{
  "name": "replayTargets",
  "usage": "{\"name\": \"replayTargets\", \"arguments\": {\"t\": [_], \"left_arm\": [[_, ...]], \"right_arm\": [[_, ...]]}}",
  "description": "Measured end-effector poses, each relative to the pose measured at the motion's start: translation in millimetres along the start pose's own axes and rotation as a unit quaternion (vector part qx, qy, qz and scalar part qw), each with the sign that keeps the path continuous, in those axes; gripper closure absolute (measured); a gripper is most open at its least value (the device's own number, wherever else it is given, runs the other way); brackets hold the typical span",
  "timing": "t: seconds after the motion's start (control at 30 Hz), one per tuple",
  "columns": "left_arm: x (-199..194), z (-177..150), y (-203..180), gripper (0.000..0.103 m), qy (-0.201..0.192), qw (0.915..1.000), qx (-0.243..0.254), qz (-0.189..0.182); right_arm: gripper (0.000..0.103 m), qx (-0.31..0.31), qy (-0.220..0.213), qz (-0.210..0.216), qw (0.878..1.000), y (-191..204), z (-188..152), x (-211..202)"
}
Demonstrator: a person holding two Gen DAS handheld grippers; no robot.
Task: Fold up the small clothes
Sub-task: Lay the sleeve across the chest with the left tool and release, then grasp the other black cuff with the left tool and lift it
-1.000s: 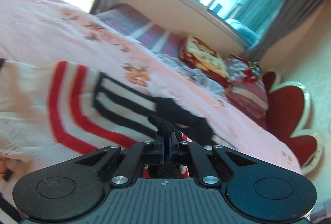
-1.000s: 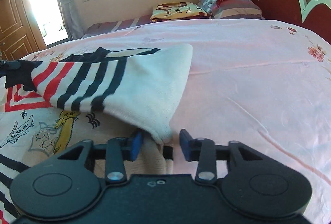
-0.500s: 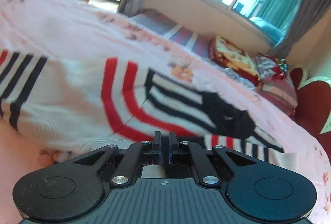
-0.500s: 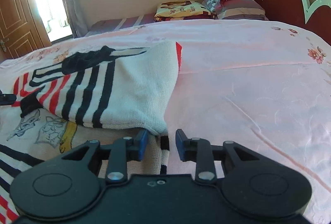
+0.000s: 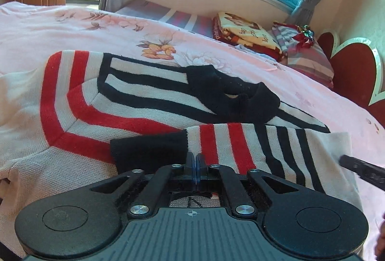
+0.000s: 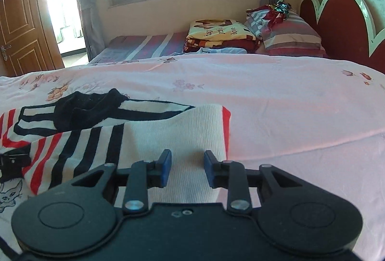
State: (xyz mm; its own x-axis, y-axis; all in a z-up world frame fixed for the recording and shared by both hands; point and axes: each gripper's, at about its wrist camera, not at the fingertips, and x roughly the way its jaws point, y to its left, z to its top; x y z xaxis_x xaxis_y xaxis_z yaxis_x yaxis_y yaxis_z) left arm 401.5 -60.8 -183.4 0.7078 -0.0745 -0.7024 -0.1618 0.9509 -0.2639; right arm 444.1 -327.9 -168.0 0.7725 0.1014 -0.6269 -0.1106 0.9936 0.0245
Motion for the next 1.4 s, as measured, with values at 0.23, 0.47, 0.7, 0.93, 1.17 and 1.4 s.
{"name": "replayTargets", "arguments": {"t": [0.23,0.47,0.7,0.93,1.17,1.4], "left_arm": [[-6.0,5.7,-10.2,0.098,-0.008,0.9998,0.009,0.018],[10.0,7.4,-4.0,0.099,0.003,0.9996,-0.005,0.026],[0.0,-1.2,-12.3,0.099,-0.007,0.9987,0.028,0.041],[-19.7,11.0,-4.9,0.098,0.007,0.999,0.001,0.044],[-52.7,-8.8,48.3,0.098,0.022,0.9962,-0.02,0.082],[-93.0,-18.7,129.3,0.081,0.023,0.9913,-0.082,0.101]], "right_arm": [[0.074,-0.018,-0.005,-0.013,1.0,-6.4,6.9,15.2],[0.07,-0.021,0.009,-0.025,0.999,-9.4,12.7,41.6],[0.069,-0.049,-0.001,0.009,0.999,19.7,5.4,7.3],[0.067,-0.09,-0.002,-0.007,0.996,39.6,-2.6,-5.4],[0.055,-0.099,0.022,-0.004,0.995,53.4,-30.7,-25.1],[0.043,-0.043,-0.007,0.058,0.997,88.6,-31.2,-84.6]]}}
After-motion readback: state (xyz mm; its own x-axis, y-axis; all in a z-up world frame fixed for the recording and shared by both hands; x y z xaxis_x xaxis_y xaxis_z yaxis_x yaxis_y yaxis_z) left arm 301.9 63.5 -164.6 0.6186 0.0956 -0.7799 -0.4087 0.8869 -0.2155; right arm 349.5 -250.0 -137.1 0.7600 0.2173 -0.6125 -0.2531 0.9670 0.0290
